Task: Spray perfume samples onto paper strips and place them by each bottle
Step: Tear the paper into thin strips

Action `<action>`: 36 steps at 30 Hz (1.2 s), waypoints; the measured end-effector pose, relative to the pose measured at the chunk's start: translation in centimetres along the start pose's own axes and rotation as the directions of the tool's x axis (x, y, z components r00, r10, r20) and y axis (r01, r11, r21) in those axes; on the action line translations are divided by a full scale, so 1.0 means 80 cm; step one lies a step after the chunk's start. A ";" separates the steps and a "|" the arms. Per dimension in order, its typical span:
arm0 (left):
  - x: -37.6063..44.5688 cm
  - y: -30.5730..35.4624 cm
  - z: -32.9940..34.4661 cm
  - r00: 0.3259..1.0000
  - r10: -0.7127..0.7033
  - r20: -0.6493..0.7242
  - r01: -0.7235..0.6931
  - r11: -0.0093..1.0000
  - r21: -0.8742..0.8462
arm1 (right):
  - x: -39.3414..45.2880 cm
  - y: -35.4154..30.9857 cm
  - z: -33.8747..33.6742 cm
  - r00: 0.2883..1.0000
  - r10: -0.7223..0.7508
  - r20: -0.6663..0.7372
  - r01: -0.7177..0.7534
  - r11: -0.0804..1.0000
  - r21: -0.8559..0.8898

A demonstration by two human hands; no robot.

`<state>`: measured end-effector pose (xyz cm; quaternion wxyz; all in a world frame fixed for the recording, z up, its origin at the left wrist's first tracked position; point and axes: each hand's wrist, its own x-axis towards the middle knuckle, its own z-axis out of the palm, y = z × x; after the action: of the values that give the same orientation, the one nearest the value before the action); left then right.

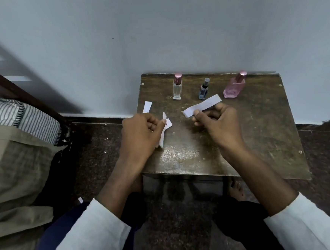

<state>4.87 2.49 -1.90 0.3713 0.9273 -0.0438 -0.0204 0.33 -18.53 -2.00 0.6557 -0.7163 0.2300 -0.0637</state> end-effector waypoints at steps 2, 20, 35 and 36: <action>0.000 -0.002 0.001 1.000 0.015 -0.001 -0.015 1.000 0.027 | -0.003 -0.001 0.003 0.998 -0.059 0.008 0.060 0.993 -0.101; -0.020 0.021 0.012 0.997 0.057 0.052 -0.071 0.940 0.334 | -0.006 -0.001 0.010 0.892 -0.443 0.093 0.430 0.763 -0.482; -0.001 -0.011 -0.015 0.985 -0.148 0.087 0.142 0.987 0.069 | -0.007 -0.003 0.009 0.881 -0.462 0.105 0.455 0.764 -0.457; -0.002 -0.014 -0.013 0.986 -0.146 0.075 0.139 0.986 0.093 | -0.006 -0.002 0.009 0.883 -0.458 0.108 0.453 0.765 -0.457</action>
<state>4.86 4.05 -1.93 0.3257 0.9418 0.0067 -0.0829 0.20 -17.65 -1.81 0.4260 -0.8872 0.0610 -0.1665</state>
